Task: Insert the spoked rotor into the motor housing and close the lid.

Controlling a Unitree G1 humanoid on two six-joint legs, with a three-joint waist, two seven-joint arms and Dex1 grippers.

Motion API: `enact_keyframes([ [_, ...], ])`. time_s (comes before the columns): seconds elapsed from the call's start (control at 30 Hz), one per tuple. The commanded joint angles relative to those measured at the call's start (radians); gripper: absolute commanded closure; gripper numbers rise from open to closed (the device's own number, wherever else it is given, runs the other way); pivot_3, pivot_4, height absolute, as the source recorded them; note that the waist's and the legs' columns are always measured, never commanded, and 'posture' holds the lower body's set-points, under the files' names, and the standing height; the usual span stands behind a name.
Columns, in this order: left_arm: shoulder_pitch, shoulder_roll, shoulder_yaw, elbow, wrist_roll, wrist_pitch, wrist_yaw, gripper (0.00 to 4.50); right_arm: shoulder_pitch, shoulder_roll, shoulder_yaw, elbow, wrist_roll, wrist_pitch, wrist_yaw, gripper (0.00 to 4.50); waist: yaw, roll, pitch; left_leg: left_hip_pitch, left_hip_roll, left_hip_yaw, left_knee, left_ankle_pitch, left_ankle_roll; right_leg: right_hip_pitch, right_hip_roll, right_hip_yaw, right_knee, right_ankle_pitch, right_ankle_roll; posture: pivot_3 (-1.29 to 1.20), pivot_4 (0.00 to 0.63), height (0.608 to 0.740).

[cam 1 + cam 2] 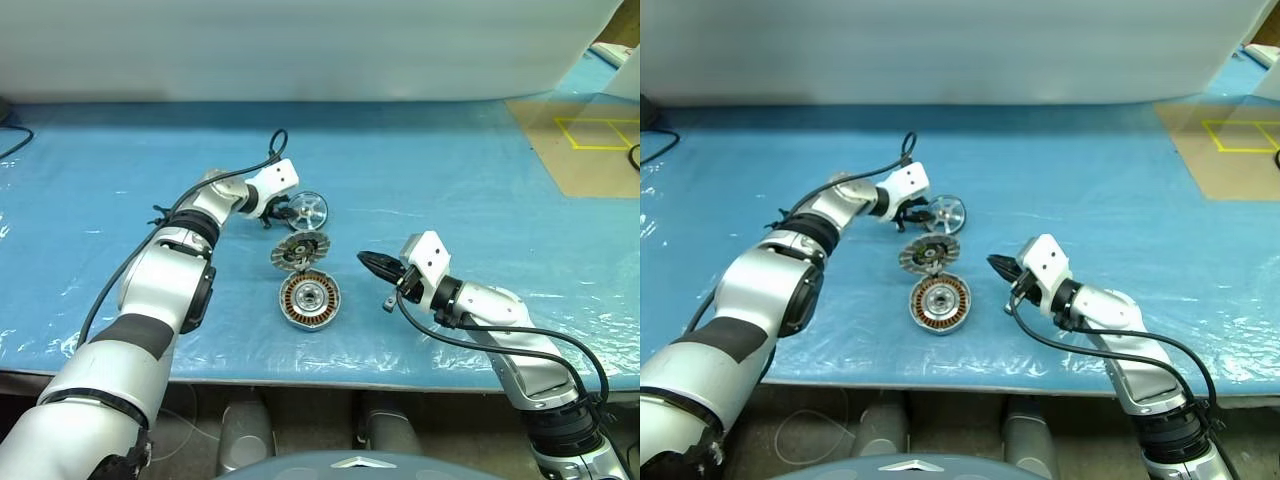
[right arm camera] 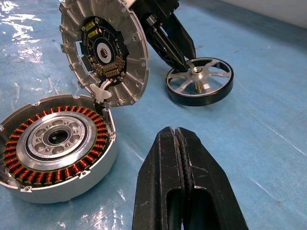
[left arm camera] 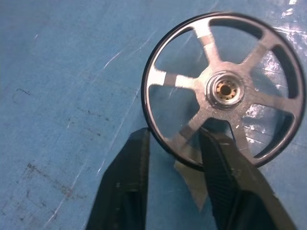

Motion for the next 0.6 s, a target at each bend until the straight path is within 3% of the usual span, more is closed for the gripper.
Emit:
enact_keyframes([
  [0.03,-0.004,0.010,0.006,-0.006,-0.004,-0.002,-0.009,4.31,0.001,0.000,-0.012,-0.048,0.003,-0.013,-0.004,4.50,0.000,0.000,0.000,0.000,0.000,0.000,0.000,0.000,0.000,0.000,0.000,0.000,0.000,0.000,0.000,0.00,0.150,0.740],
  [0.07,-0.004,0.011,0.003,-0.007,0.000,-0.005,-0.006,4.48,0.002,0.000,-0.011,-0.047,0.002,-0.014,-0.005,4.50,0.001,0.000,0.000,0.000,0.000,0.000,0.000,0.000,0.000,0.000,0.000,0.000,0.000,0.000,0.000,0.00,0.150,0.740],
  [0.3,-0.013,0.021,0.017,-0.010,-0.014,-0.015,-0.025,4.48,-0.001,0.001,-0.004,-0.040,-0.004,-0.017,-0.003,4.50,0.001,0.000,0.000,0.000,0.000,0.000,0.000,0.000,0.000,0.000,0.000,0.000,0.000,0.000,0.000,0.00,0.150,0.740],
  [0.4,-0.028,0.019,0.055,-0.012,-0.054,0.000,-0.046,3.93,-0.001,0.000,-0.002,-0.035,-0.007,-0.019,0.000,4.50,0.001,0.000,0.000,0.000,0.000,0.000,0.000,0.000,0.000,0.000,0.000,0.000,0.000,0.000,0.000,0.00,0.150,0.740],
  [0.6,-0.061,0.020,0.067,-0.015,-0.056,-0.004,-0.051,2.06,0.001,-0.001,-0.002,-0.032,-0.012,-0.021,0.006,4.50,0.001,0.000,0.000,0.000,0.000,0.000,0.000,0.000,0.000,0.000,0.000,0.000,0.000,0.000,0.000,0.00,0.150,0.740],
])
